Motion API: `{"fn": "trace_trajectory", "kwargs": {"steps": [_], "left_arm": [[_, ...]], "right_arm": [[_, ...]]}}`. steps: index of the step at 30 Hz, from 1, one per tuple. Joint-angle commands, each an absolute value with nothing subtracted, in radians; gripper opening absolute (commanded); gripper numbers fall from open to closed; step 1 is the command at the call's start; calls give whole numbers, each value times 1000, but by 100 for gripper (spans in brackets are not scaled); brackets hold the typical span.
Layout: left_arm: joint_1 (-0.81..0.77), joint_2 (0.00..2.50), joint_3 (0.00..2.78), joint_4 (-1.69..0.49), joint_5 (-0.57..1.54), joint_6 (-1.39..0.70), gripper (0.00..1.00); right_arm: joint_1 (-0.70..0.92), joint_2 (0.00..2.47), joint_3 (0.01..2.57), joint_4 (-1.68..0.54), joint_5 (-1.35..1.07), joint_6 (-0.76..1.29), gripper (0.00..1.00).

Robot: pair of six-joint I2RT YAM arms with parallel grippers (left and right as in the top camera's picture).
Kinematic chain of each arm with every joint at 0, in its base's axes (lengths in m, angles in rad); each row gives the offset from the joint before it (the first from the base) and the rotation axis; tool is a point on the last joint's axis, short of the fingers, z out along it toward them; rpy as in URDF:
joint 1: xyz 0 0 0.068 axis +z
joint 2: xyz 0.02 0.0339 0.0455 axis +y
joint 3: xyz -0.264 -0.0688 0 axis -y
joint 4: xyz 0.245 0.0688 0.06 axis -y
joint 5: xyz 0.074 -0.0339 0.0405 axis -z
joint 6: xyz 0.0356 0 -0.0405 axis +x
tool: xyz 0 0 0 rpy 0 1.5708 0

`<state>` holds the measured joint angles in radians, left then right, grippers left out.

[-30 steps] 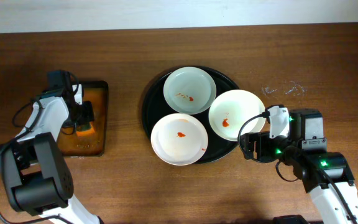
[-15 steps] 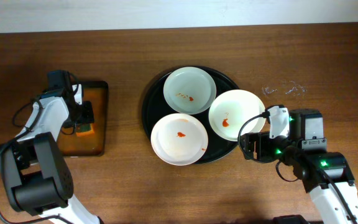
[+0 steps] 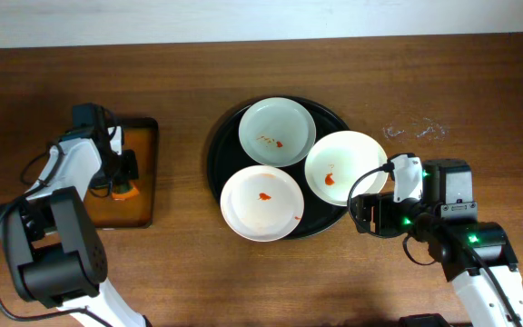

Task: Clean dirty plates on tray and stack at the side
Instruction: 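Lift the sponge with the left gripper out of the tray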

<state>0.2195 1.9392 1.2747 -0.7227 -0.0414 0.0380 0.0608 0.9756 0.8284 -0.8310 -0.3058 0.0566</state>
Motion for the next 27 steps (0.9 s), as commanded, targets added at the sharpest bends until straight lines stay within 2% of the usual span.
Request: {"fn": "trace_trajectory", "kwargs": {"steps": [1,6,12,18,24,27], "left_arm": [[226,1887,1364,-770,-38,39,0],[226,1765,1372,-791,-38,39,0],[226,1740,1372,-801,-21,39,0],[347,1740,1372,-783,450,243,0],[475,1740,1372,-799,715,408,0],[485,1740,1372,-801,763,422,0]], "right_arm": [[65,977,847,-831,-310,64,99],[65,977,847,-831,-310,64,99],[65,977,847,-831,-310,64,99],[65,977,847,-834,-310,64,99],[65,977,847,-834,-310,64,99],[65,977,847,-834,-311,64,99]]}}
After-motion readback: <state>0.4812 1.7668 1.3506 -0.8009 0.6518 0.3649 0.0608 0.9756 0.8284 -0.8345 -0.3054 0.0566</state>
